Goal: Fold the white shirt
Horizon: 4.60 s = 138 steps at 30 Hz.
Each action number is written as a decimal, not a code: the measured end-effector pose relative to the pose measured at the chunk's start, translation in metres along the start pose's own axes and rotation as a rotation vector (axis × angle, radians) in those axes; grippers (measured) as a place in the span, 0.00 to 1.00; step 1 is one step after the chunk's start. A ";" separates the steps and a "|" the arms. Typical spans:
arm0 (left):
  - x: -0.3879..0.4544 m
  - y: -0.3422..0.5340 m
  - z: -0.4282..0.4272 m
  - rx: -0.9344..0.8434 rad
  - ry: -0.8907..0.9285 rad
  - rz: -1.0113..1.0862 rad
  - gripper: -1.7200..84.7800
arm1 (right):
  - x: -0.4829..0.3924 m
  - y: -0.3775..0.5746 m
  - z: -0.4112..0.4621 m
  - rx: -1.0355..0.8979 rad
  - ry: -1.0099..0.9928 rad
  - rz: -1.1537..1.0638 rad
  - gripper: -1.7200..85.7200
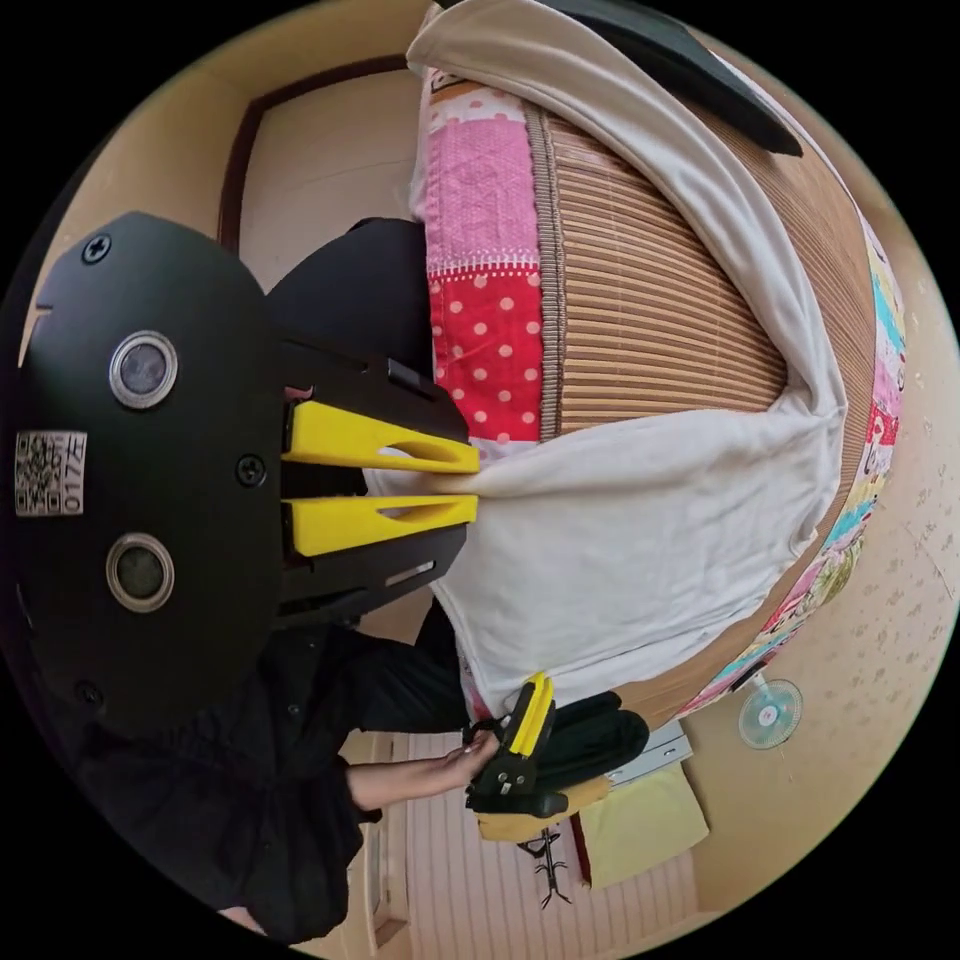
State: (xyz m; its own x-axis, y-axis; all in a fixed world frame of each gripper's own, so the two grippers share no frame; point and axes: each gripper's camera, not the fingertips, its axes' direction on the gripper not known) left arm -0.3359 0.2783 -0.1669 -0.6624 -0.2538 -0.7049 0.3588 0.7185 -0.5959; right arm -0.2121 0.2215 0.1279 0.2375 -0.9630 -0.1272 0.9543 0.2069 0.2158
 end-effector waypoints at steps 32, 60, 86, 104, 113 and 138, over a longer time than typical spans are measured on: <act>-0.284 0.084 -0.220 0.743 0.267 -0.701 0.17 | 0.078 0.098 -0.008 -0.069 -0.614 0.120 0.04; -0.229 0.102 -0.259 1.349 0.184 -0.427 0.06 | 0.222 0.160 -0.063 0.151 -0.840 0.277 0.04; 0.240 -0.237 0.391 0.269 -0.102 0.527 0.08 | 0.266 0.288 -0.084 0.324 -0.988 0.401 0.02; -0.089 -0.026 0.228 0.335 -0.133 -0.073 0.04 | 0.253 0.054 -0.142 0.402 -0.282 0.363 0.11; -0.102 -0.082 0.248 0.268 -0.206 -0.058 0.07 | 0.287 -0.026 -0.084 0.389 -0.287 0.510 0.16; -0.173 -0.121 0.255 0.340 -0.185 -0.086 0.02 | 0.256 -0.043 -0.079 0.331 -0.083 0.560 0.10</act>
State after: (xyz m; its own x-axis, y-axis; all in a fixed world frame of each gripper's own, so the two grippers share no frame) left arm -0.0971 0.0700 -0.0710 -0.5811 -0.4383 -0.6857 0.5249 0.4421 -0.7273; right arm -0.1779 -0.0206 0.0096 0.6552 -0.7377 0.1629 0.5809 0.6297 0.5158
